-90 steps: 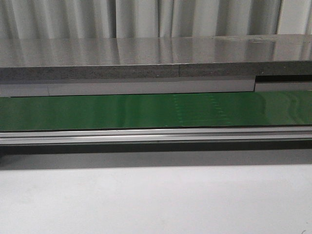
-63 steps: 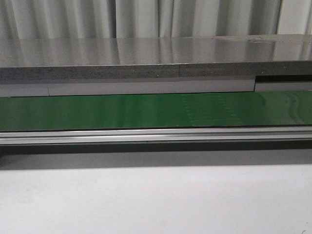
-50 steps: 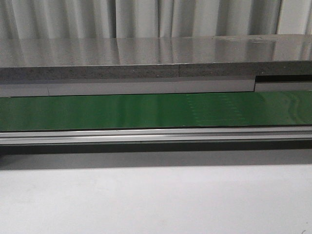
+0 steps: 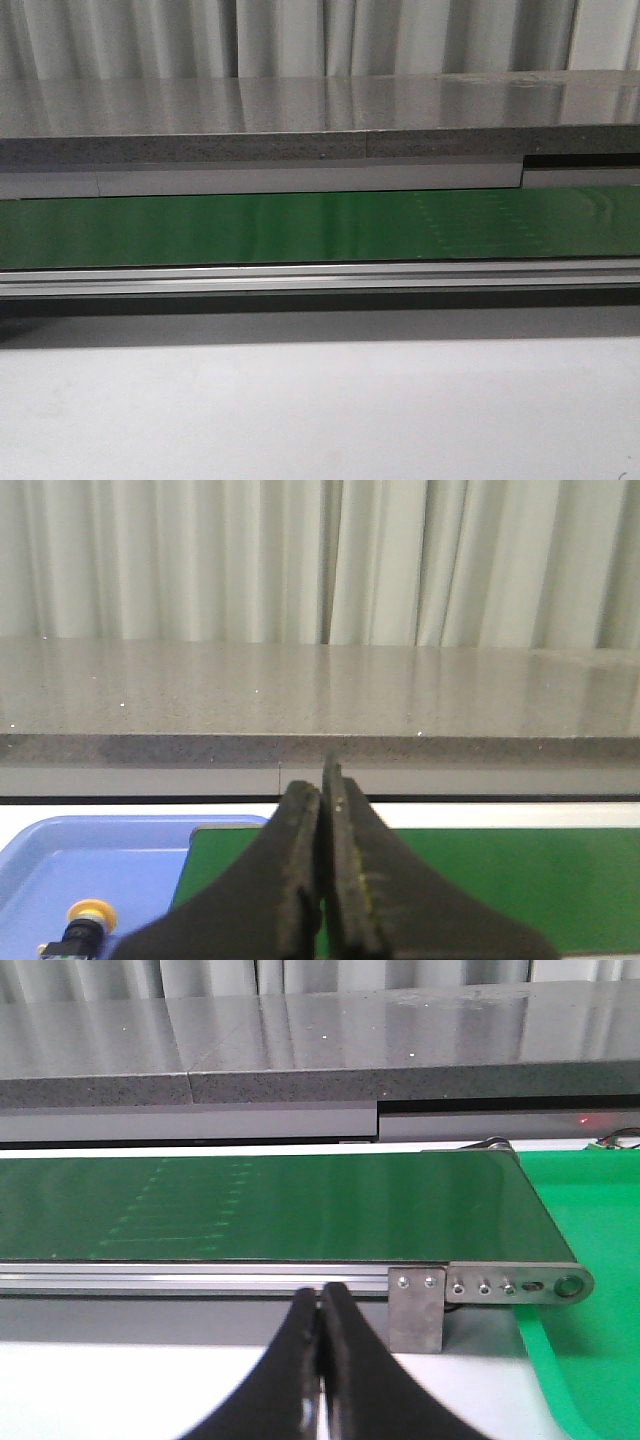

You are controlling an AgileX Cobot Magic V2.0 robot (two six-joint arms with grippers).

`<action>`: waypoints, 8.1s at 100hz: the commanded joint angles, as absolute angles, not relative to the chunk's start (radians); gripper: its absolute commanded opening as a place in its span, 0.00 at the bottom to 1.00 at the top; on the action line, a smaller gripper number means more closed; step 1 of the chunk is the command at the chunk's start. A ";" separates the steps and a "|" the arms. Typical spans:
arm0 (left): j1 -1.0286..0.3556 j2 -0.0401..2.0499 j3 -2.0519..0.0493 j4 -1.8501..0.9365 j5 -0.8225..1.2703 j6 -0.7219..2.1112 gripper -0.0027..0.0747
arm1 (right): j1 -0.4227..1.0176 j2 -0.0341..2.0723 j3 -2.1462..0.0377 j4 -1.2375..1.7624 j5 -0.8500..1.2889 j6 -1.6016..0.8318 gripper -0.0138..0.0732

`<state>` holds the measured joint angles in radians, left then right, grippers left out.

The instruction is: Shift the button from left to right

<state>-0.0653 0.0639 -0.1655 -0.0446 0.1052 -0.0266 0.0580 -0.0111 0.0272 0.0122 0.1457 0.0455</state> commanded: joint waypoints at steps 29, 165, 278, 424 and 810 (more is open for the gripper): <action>-0.074 0.541 -0.683 -0.108 0.528 -0.029 0.01 | 0.052 -0.031 0.012 0.007 0.066 0.041 0.08; -0.074 0.861 -0.884 -0.053 0.677 -0.027 0.85 | 0.052 -0.031 0.012 0.007 0.066 0.041 0.08; 0.362 1.700 -1.330 0.054 0.697 -0.032 0.85 | 0.052 -0.031 0.012 0.007 0.066 0.041 0.08; 0.364 1.995 -1.366 0.066 0.686 -0.032 0.27 | 0.052 -0.031 0.012 0.007 0.066 0.041 0.08; -0.059 0.535 -0.603 -0.120 0.236 0.065 0.74 | 0.052 -0.031 0.012 0.007 0.066 0.041 0.08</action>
<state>-0.0534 0.5978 -0.6382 -0.1095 0.3386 0.0676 0.0580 -0.0111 0.0272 0.0122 0.1443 0.0455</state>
